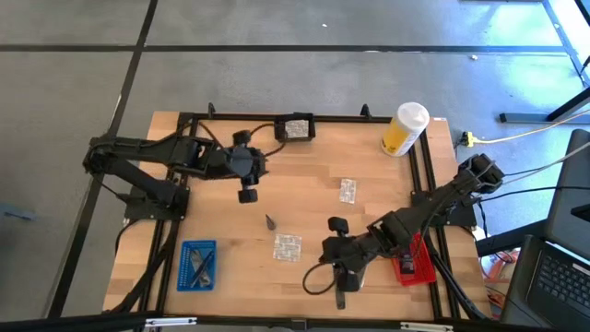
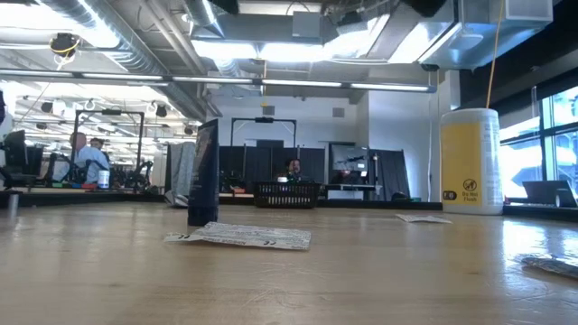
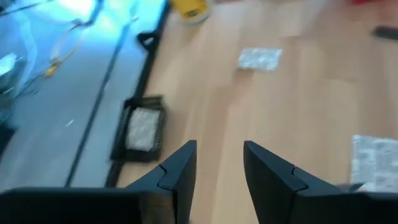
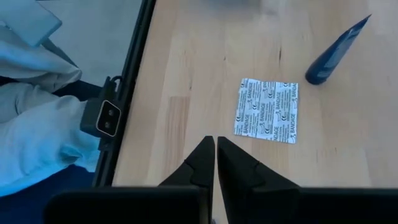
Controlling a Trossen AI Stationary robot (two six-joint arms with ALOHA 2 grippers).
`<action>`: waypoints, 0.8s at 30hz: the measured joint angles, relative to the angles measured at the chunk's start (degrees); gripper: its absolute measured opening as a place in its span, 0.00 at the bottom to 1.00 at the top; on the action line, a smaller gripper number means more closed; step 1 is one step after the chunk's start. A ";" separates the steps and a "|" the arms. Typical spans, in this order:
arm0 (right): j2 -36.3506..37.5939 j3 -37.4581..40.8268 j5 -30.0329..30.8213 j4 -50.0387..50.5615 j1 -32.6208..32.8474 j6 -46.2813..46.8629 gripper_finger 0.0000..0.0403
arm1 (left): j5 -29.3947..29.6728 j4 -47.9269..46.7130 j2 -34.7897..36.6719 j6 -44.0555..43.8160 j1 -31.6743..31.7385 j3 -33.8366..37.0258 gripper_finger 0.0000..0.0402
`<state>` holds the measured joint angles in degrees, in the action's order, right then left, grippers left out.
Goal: Pick & Place Travel size toiletries
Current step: Put the blue shave butter into the red bin
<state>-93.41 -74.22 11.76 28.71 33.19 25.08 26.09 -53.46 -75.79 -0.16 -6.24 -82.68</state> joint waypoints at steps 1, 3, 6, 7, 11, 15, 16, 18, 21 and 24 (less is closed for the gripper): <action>0.18 0.00 0.54 0.02 0.40 0.01 0.05 | -2.76 1.85 0.01 1.36 0.92 1.09 0.31; 0.54 0.00 1.32 0.05 1.04 -0.07 0.05 | -8.98 4.24 0.26 3.01 2.74 3.26 0.30; 0.88 0.00 1.38 0.40 1.63 -0.17 0.05 | -16.82 7.52 0.43 3.40 4.83 7.14 0.30; 0.93 0.00 1.38 0.49 1.76 -0.17 0.05 | -18.56 7.56 0.38 3.31 5.36 8.59 0.30; 0.99 0.00 2.05 1.63 1.84 -0.17 0.05 | -21.92 8.75 0.39 3.04 6.46 13.85 0.30; 0.99 0.00 4.25 2.88 1.79 -0.22 0.05 | -23.43 9.46 1.16 3.06 6.49 17.63 0.30; 0.99 0.00 5.30 2.97 1.79 -0.36 0.05 | -24.15 10.18 1.56 3.23 6.49 18.42 0.30; 0.99 0.00 6.84 2.94 1.79 -0.79 0.05 | -26.68 10.35 1.84 3.49 6.48 19.45 0.30; 0.99 0.00 7.33 2.97 1.79 -1.52 0.05 | -31.53 10.29 1.86 4.81 6.30 20.63 0.30; 0.99 0.00 7.33 2.97 1.79 -1.55 0.05 | -34.61 10.63 1.82 7.50 5.50 22.95 0.30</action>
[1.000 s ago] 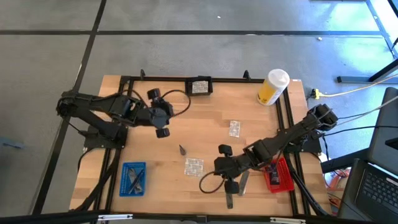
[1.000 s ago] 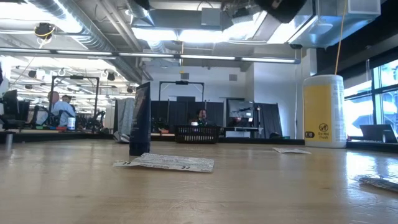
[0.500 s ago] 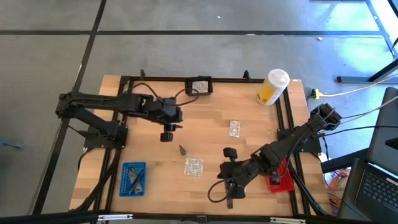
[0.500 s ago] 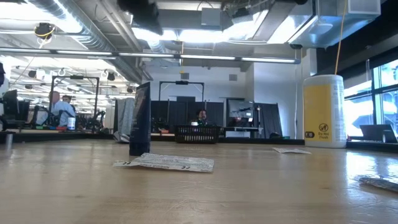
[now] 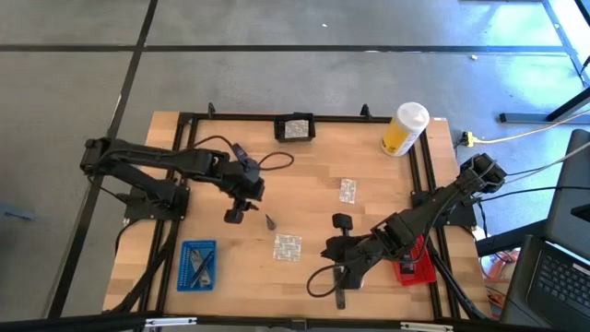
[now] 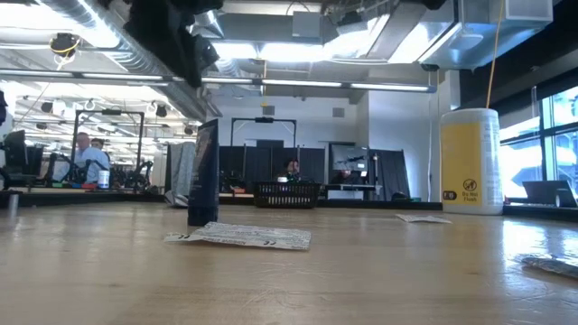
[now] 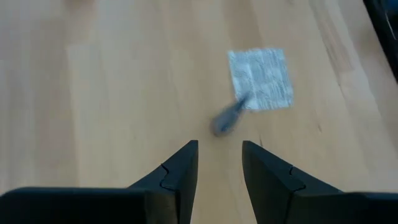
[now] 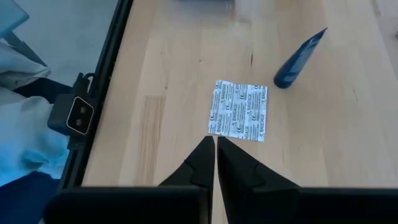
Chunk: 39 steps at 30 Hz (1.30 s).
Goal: Pick & Place Travel size toiletries
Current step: Put the blue shave butter into the red bin
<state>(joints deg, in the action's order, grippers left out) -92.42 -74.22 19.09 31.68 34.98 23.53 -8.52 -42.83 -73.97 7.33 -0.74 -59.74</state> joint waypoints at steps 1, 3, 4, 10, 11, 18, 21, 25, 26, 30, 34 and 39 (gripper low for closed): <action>0.00 0.00 0.00 0.00 0.00 -0.20 0.05 | -0.05 0.79 -0.02 0.73 -0.35 0.90 0.29; 0.00 0.00 0.01 -0.02 0.00 -0.40 0.05 | 0.03 3.32 -0.05 2.16 -1.05 2.46 0.29; 0.00 0.00 0.00 0.00 0.00 -0.39 0.05 | 0.05 5.01 -0.04 2.76 -1.42 3.28 0.29; 0.00 0.00 1.13 -0.02 -0.04 -0.44 0.05 | 0.18 8.81 -0.07 6.38 -3.55 5.08 0.29; 0.00 0.00 1.33 -0.03 -0.04 -0.44 0.05 | 0.27 8.81 -0.07 6.71 -3.80 5.08 0.29; 0.00 0.00 1.49 -0.02 -0.04 -0.46 0.05 | 4.08 8.17 -0.07 11.54 -5.64 5.11 0.30; 0.00 0.00 2.19 -0.03 -0.04 -0.49 0.05 | 4.59 8.78 -0.07 12.27 -6.12 5.11 0.30; 0.00 -0.02 2.98 -0.02 -0.04 -0.59 0.05 | 7.11 8.33 -1.50 13.19 -6.07 5.11 0.29; 0.00 -0.02 2.97 -0.02 -0.04 -0.59 0.05 | 7.13 8.49 -2.14 13.31 -6.05 5.11 0.29; -0.02 -0.02 2.97 -0.04 -0.04 -0.59 0.05 | 7.06 8.67 -5.58 15.50 -6.12 5.12 0.28; -0.02 -0.02 2.97 -0.02 -0.04 -0.57 0.05 | 7.09 8.83 -8.20 17.67 -6.09 5.15 0.28; -0.02 -0.02 2.97 -0.04 -0.04 -0.55 0.05 | 7.07 9.99 -10.00 18.15 -6.09 5.15 0.27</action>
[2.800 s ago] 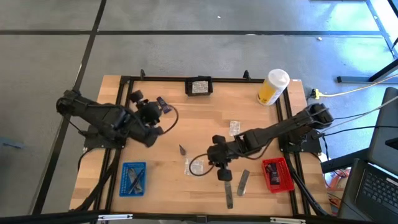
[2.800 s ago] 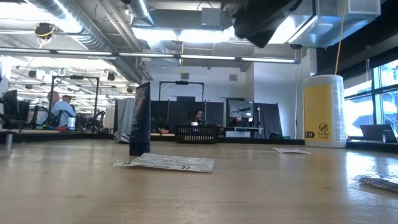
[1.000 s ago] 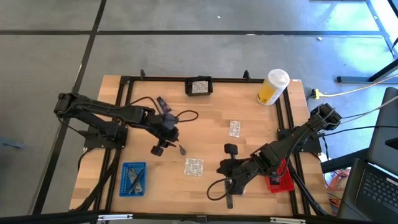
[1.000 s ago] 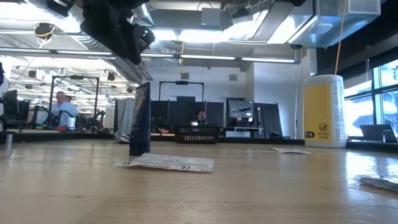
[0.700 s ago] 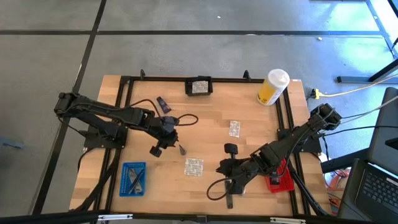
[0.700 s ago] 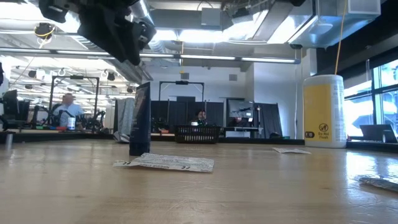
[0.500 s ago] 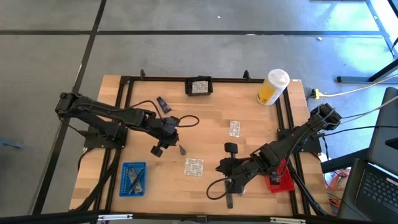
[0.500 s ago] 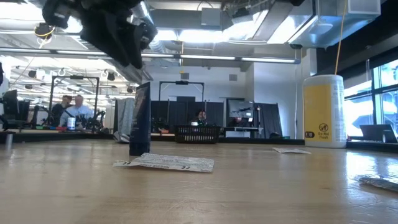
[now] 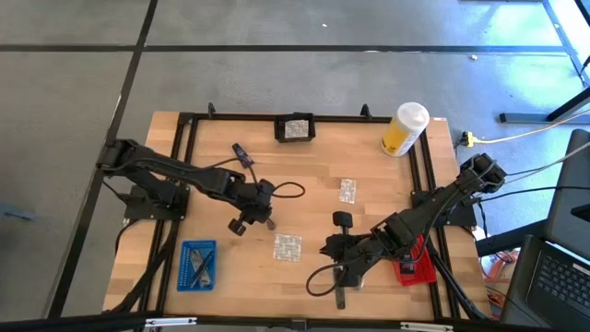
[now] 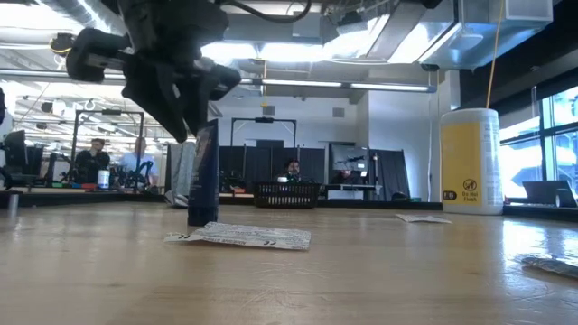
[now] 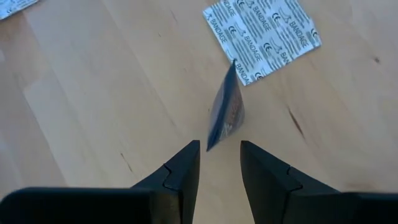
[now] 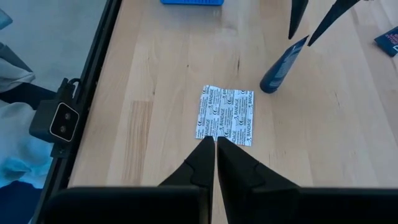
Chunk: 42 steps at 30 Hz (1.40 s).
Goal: Pick & Place Travel size toiletries
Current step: Put the blue shave butter into the red bin
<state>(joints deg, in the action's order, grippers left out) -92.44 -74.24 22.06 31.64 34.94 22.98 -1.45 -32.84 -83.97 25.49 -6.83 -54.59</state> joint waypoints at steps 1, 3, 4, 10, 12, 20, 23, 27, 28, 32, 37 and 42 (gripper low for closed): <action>0.00 -0.01 0.00 0.00 0.00 -0.01 0.05 | 0.00 0.13 -0.33 0.43 0.00 0.00 0.27; 0.00 -0.02 0.00 -0.02 0.00 0.01 0.05 | 0.00 1.10 -0.97 1.25 0.00 0.00 0.27; 0.00 -0.02 0.00 -0.02 0.00 0.03 0.05 | -0.01 1.59 -1.18 1.55 0.00 0.00 0.27; 0.00 -0.02 0.00 -0.09 0.00 0.16 0.05 | -1.52 3.28 -1.59 3.76 -0.11 0.00 0.23; 0.00 -0.02 0.00 -0.10 0.00 0.16 0.05 | -1.53 3.10 -1.47 3.81 -0.10 0.00 0.21; 0.00 -0.02 3.17 -0.13 0.00 0.16 0.05 | -1.60 3.12 -1.28 3.79 -0.11 0.00 0.04; -0.02 -0.02 5.05 -0.21 -0.02 0.14 0.05 | -1.65 3.20 -1.28 1.70 -0.11 0.00 0.02; -0.02 -0.02 6.21 -0.34 -0.46 0.12 0.05 | -1.53 5.89 -1.28 -5.97 -0.09 0.00 0.01; -0.02 -0.02 6.33 -0.55 -0.74 0.19 0.05 | -1.49 6.94 -1.28 -7.99 -0.09 0.00 0.01; -0.07 -0.02 8.91 -1.27 -2.63 1.26 0.06 | -1.38 12.77 -1.28 -12.61 -0.09 -0.05 0.01; -0.07 -0.02 9.68 -2.03 -5.99 1.57 0.15 | -0.01 15.04 -1.28 -12.78 -0.93 -2.98 0.01; -0.11 -0.02 8.74 -2.33 -8.75 -0.98 0.28 | 2.86 16.19 -1.28 -12.20 -1.36 -6.35 0.01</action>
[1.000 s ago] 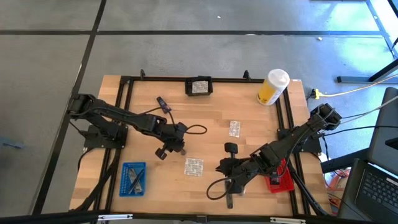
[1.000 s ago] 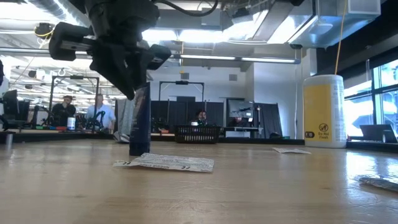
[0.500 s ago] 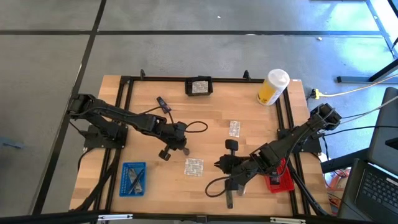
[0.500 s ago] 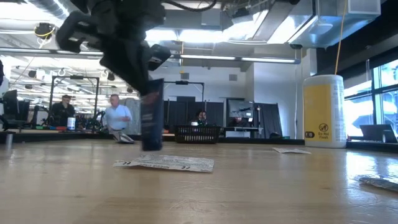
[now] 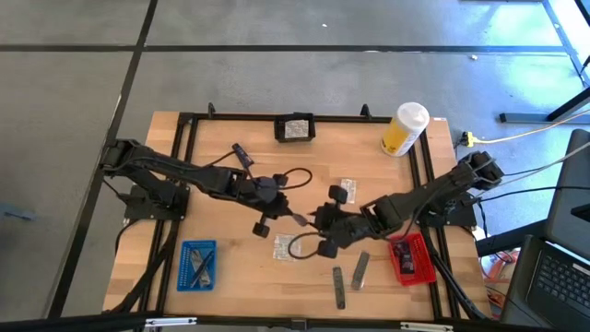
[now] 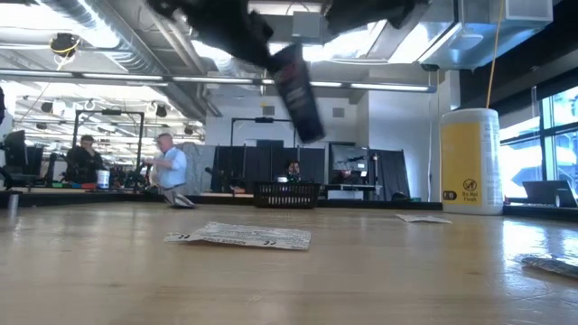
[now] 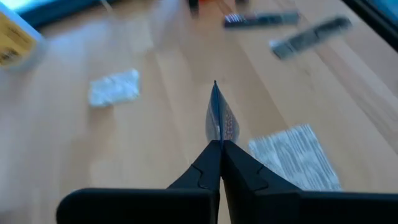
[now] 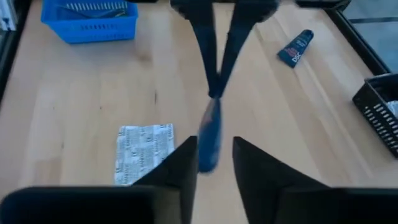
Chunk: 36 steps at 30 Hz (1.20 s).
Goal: Pick & Place Travel size toiletries
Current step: Put the blue shave butter into the red bin
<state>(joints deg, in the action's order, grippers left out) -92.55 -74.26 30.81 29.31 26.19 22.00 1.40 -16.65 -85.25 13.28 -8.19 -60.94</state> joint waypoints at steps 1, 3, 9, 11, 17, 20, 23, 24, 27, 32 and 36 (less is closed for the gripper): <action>0.00 0.00 -0.21 -0.50 -0.41 -0.73 0.30 | 0.70 0.69 0.00 0.33 0.01 -0.45 0.01; 0.00 0.00 -0.18 -1.68 -1.00 -2.45 0.34 | 1.71 1.82 0.02 0.80 0.01 -0.69 0.01; 0.00 0.00 -0.19 -4.68 -2.33 -6.58 0.43 | -0.13 6.48 0.02 2.76 0.41 -0.88 0.01; 0.00 0.00 -0.19 -4.66 -2.60 -6.62 0.44 | -0.23 7.24 0.02 2.92 0.35 -0.86 0.01; 0.00 0.00 -0.17 -4.80 -2.79 -6.66 0.39 | -0.26 7.94 0.02 4.10 0.35 -0.86 0.01; 0.00 0.00 -0.03 -5.15 -2.79 -6.82 0.31 | -0.28 7.96 0.02 4.23 0.35 -0.86 0.01; 0.00 0.00 0.09 -5.10 -2.85 -6.82 0.21 | -0.28 8.47 0.02 4.41 0.35 -0.86 0.01; 0.00 0.00 0.07 -5.11 -2.86 -6.79 0.16 | -0.23 8.62 0.02 4.71 0.35 -0.86 0.01; 0.00 0.00 -0.05 -5.06 -3.01 -6.64 0.04 | -0.28 8.73 0.02 5.02 0.35 -0.86 0.01; 0.03 -0.02 -0.33 -4.30 -3.67 -5.07 0.02 | 0.23 8.60 0.02 3.44 0.39 -0.84 0.03; 1.55 0.00 0.08 -1.82 -3.72 -4.62 0.01 | 0.47 5.04 0.59 0.37 1.15 -0.88 0.14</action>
<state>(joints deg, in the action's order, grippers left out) -91.00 -74.26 30.89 27.48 22.47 17.38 1.87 -11.61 -84.67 13.66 -7.04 -61.82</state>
